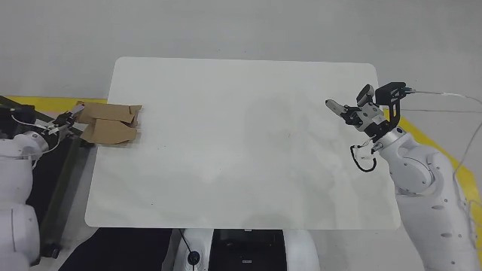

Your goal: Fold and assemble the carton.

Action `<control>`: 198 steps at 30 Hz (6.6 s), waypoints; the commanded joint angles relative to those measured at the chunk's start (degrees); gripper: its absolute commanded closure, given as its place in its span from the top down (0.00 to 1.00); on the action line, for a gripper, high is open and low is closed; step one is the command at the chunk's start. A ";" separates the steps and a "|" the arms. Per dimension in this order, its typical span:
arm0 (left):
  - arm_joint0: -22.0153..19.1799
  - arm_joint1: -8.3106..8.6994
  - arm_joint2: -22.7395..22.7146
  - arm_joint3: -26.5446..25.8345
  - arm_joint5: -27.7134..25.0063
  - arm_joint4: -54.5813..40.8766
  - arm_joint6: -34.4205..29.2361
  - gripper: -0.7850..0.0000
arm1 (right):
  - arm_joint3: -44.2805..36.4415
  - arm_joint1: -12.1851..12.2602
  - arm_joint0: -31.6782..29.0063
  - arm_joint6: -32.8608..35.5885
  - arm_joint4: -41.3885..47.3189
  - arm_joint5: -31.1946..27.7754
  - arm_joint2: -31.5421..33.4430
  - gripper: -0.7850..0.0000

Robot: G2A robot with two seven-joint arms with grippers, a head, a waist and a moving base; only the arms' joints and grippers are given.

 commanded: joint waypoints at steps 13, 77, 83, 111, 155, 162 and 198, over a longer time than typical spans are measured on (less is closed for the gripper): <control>-1.37 -0.75 0.41 0.47 3.25 -1.99 -0.25 0.14 | 0.00 0.00 0.00 0.00 0.00 0.00 0.00 1.00; 2.53 -7.56 12.07 -59.08 23.01 -30.99 -11.16 0.00 | 0.00 0.00 0.00 0.00 0.00 0.00 0.00 1.00; 5.95 -7.80 13.91 -67.33 25.02 -29.11 -7.12 0.00 | 0.00 0.00 0.00 0.00 0.00 0.00 0.00 1.00; 9.31 -7.86 14.70 -72.21 23.57 -26.44 -4.35 0.00 | 0.00 0.00 0.00 0.00 0.00 0.00 0.00 1.00; -5.71 -13.44 32.66 -53.91 8.87 -29.63 -18.16 0.00 | 27.92 -4.37 22.80 49.42 67.93 -8.25 -28.93 1.00; -6.18 -13.68 33.09 -53.37 8.49 -29.79 -18.24 0.00 | 27.89 -4.63 23.04 49.24 68.94 -8.42 -29.58 1.00; -6.42 -15.36 35.57 -51.49 5.91 -37.35 -28.42 0.00 | 28.09 -5.71 25.01 54.83 79.23 -7.05 -34.58 0.79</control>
